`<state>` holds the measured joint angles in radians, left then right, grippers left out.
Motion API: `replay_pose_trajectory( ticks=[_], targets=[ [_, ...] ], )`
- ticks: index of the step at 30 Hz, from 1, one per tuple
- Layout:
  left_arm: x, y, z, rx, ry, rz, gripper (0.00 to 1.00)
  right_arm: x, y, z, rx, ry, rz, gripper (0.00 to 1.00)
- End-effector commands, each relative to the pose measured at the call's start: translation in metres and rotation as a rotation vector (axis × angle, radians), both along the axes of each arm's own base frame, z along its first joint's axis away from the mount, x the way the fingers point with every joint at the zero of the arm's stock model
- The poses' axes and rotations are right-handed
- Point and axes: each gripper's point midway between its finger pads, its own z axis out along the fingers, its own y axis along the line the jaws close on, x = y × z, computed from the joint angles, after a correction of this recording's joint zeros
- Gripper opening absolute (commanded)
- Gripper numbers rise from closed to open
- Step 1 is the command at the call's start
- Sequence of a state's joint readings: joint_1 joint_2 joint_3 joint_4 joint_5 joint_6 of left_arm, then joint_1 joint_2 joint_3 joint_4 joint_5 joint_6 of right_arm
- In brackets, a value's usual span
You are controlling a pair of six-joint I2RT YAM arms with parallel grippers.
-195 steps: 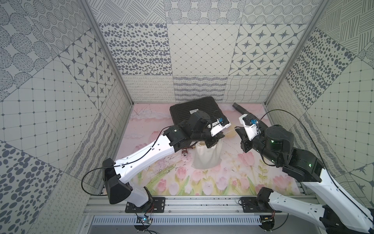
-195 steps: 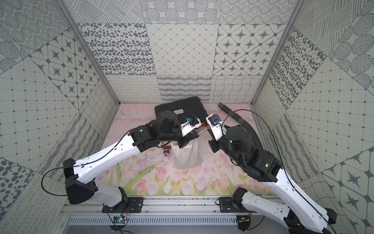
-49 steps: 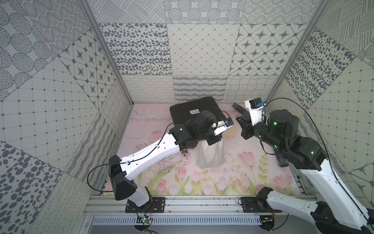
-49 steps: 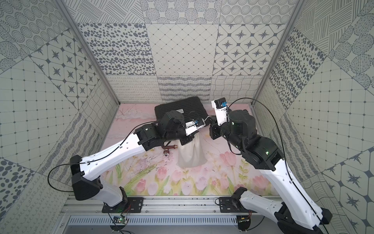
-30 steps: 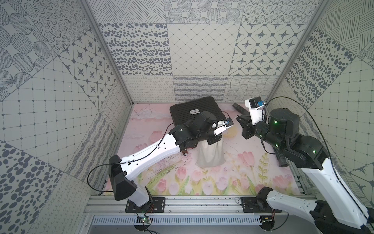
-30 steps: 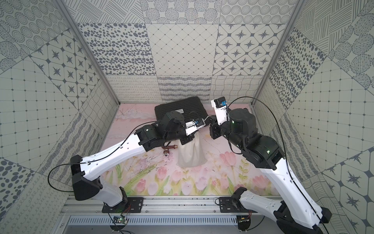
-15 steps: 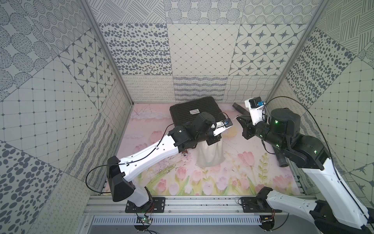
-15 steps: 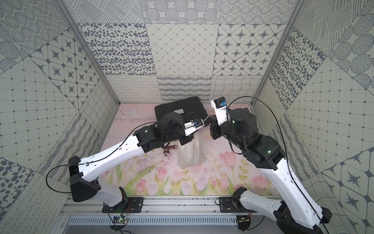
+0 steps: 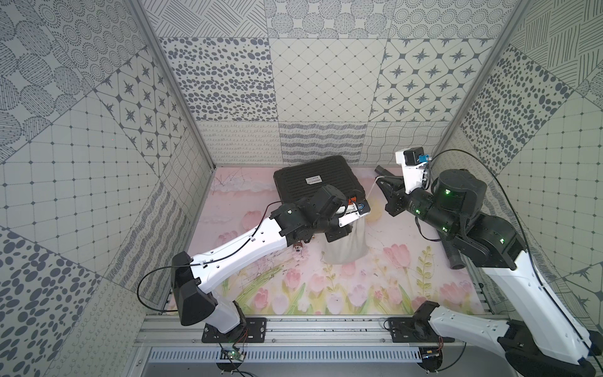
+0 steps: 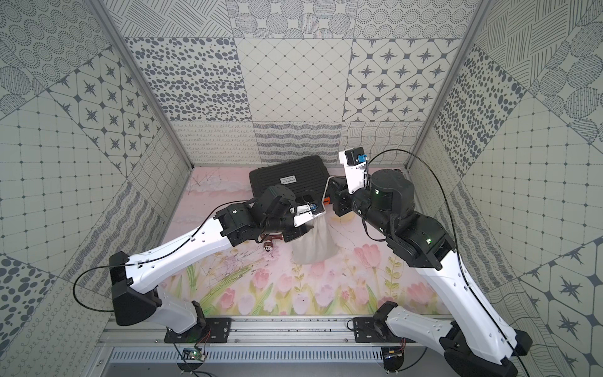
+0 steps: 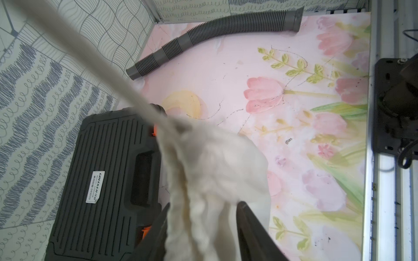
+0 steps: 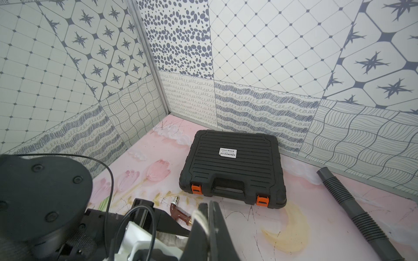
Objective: Close the soil bag
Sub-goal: Frap the soil bag at the center of the board.
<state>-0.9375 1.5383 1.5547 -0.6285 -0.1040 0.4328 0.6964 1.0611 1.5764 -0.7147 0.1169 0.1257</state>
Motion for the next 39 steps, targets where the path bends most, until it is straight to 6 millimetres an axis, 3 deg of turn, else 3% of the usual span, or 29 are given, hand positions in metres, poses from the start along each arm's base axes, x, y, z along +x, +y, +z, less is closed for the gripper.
replay_pose_trajectory(
  ticks=[1,9,15,23,30,39],
  targets=[
    [-0.006,0.008,-0.003,-0.01,0.062,0.012,0.52,-0.011,-0.01,0.08,0.2,-0.203,-0.009,0.0],
    [0.01,0.008,0.039,-0.223,0.059,0.056,0.72,-0.01,-0.01,0.069,0.204,-0.179,-0.014,0.0],
    [0.011,0.008,0.057,-0.299,0.049,0.045,0.79,-0.008,-0.012,0.061,0.197,-0.168,-0.029,0.0],
    [0.011,-0.011,0.083,-0.413,0.014,-0.033,0.87,-0.007,-0.013,0.046,0.186,-0.145,-0.043,0.0],
    [0.016,-0.032,0.099,-0.446,0.002,-0.096,0.88,-0.007,-0.01,0.045,0.198,-0.131,-0.029,0.0],
    [0.011,-0.05,0.111,-0.502,0.039,-0.175,0.79,-0.005,-0.007,0.045,0.204,-0.125,-0.029,0.0]
  ],
)
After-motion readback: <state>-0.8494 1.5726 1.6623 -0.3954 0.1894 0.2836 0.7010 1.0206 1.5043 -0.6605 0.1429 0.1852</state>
